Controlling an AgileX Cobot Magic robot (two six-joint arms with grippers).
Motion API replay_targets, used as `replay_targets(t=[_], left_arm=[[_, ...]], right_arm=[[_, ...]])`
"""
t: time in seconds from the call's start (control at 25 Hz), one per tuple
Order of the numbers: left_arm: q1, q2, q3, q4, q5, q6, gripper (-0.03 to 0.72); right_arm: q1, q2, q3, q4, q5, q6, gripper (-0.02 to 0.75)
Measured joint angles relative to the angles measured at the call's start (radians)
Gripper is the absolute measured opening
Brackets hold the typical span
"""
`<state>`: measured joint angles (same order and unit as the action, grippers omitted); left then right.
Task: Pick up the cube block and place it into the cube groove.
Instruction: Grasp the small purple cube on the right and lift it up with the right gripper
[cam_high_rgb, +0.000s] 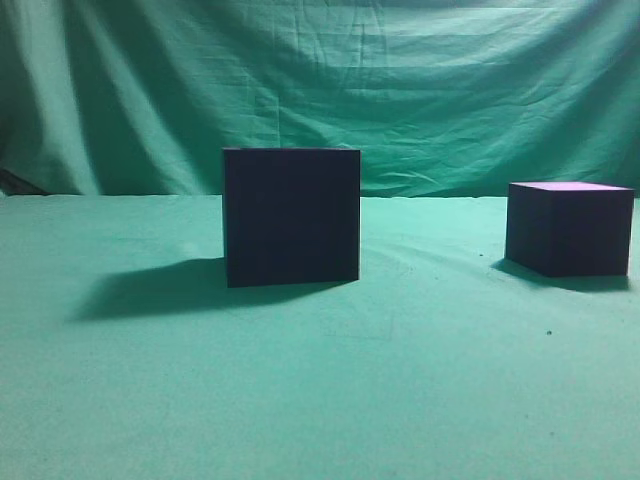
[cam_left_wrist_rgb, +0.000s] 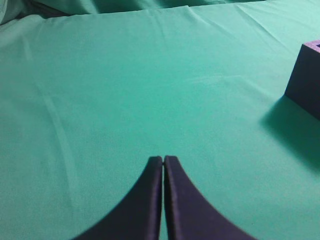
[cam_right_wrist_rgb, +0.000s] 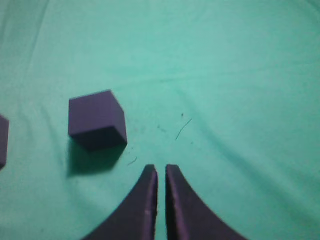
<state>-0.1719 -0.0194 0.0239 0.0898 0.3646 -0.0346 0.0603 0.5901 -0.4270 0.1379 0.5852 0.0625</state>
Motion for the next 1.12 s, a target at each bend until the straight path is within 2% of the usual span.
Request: replay_targets(t=[0.12,0.28,0.36,0.64,0.68,0.72,0.88,0.96,1.0,1.12], left_arm=[[0.0,0.0,0.0,0.0,0.0,0.0,0.0],[0.0,0.0,0.0,0.0,0.0,0.0,0.0],[0.0,0.0,0.0,0.0,0.0,0.0,0.0],[0.0,0.0,0.0,0.0,0.0,0.0,0.0],[0.0,0.0,0.0,0.0,0.0,0.0,0.0],[0.0,0.0,0.0,0.0,0.0,0.0,0.0],[0.0,0.0,0.0,0.0,0.0,0.0,0.0],[0.0,0.0,0.0,0.0,0.0,0.0,0.0],[0.0,0.0,0.0,0.0,0.0,0.0,0.0],[0.0,0.0,0.0,0.0,0.0,0.0,0.0]], right_arm=[[0.002,0.124,-0.097,0.099,0.134,-0.199,0.0],[0.095,0.341,-0.255,0.109,0.266,-0.251,0.0],[0.158,0.437,-0.316,0.075,0.295,-0.22,0.0],[0.353,0.731,-0.51,-0.152,0.341,-0.006,0.0],[0.368,0.769,-0.535,-0.171,0.341,0.007,0.048],[0.378,0.805,-0.555,-0.18,0.341,0.012,0.048],[0.39,0.919,-0.62,-0.187,0.339,0.02,0.263],[0.39,0.969,-0.646,-0.189,0.327,0.029,0.424],[0.39,0.989,-0.655,-0.196,0.318,0.042,0.48],[0.39,1.033,-0.665,-0.234,0.27,0.119,0.599]])
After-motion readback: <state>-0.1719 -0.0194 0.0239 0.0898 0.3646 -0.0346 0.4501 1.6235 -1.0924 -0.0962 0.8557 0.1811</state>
